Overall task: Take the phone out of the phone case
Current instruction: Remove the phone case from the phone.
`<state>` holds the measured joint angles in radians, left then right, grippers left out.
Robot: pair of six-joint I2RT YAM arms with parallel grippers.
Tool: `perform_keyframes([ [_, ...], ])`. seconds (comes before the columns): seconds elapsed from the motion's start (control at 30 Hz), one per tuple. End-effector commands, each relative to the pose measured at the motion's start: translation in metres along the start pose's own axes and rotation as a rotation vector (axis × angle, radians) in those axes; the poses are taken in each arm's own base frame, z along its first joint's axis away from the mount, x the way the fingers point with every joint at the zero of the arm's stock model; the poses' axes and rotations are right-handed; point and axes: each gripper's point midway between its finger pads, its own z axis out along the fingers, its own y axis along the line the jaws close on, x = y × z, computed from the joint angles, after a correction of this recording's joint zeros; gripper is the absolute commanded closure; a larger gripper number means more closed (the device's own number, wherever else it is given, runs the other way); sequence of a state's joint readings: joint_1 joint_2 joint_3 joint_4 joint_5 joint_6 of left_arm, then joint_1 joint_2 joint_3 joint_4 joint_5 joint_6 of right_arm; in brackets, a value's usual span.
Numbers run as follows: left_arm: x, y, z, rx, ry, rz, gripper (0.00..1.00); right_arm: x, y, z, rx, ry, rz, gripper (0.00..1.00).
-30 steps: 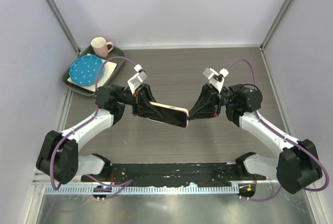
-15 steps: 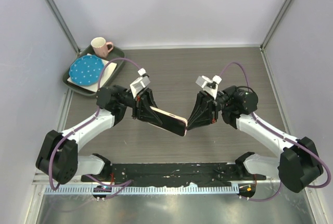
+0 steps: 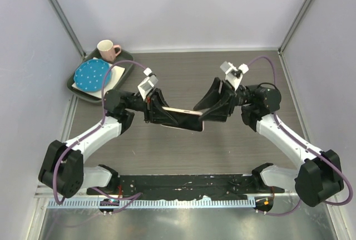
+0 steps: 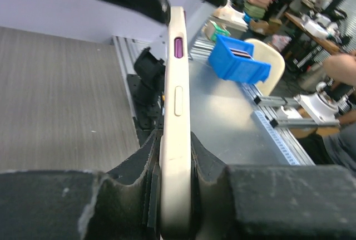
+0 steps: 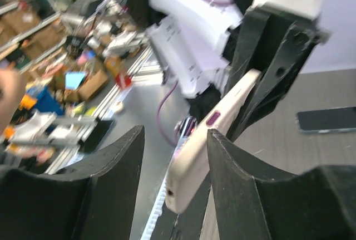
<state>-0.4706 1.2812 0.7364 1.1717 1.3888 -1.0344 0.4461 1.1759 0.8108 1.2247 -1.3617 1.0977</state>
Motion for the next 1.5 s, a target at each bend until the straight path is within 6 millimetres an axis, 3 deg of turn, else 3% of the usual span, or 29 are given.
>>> perform_keyframes([
  [0.0, -0.022, 0.031, -0.005, -0.127, -0.093, 0.034, 1.0, -0.054, -0.019, -0.003, 0.146, -0.194, -0.067, 0.45],
  [0.23, -0.035, 0.043, -0.016, -0.208, -0.158, 0.042, 1.0, -0.045, -0.036, -0.008, 0.23, -0.204, -0.025, 0.45],
  [0.37, -0.04, 0.04, -0.017, -0.209, -0.162, 0.058, 1.0, -0.023, -0.075, -0.02, 0.408, -0.183, 0.058, 0.47],
  [0.47, -0.04, 0.038, -0.017, -0.203, -0.159, 0.059, 1.0, -0.023, -0.089, -0.029, 0.468, -0.2, 0.03, 0.47],
  [0.67, -0.038, 0.033, -0.017, -0.191, -0.153, 0.065, 1.0, -0.038, -0.085, -0.034, 0.461, -0.26, 0.005, 0.51],
  [0.8, -0.041, 0.03, -0.017, -0.188, -0.161, 0.07, 1.0, -0.035, -0.083, -0.034, 0.454, -0.258, 0.017, 0.64],
  [0.87, -0.042, 0.029, -0.016, -0.186, -0.163, 0.072, 1.0, -0.032, -0.081, -0.034, 0.447, -0.252, 0.025, 0.66],
  [1.13, -0.047, 0.032, -0.019, -0.202, -0.18, 0.069, 1.0, -0.03, -0.067, -0.03, 0.391, -0.245, 0.025, 0.54],
  [1.47, -0.044, 0.034, -0.019, -0.207, -0.18, 0.059, 1.0, -0.034, -0.058, -0.028, 0.345, -0.269, 0.036, 0.53],
])
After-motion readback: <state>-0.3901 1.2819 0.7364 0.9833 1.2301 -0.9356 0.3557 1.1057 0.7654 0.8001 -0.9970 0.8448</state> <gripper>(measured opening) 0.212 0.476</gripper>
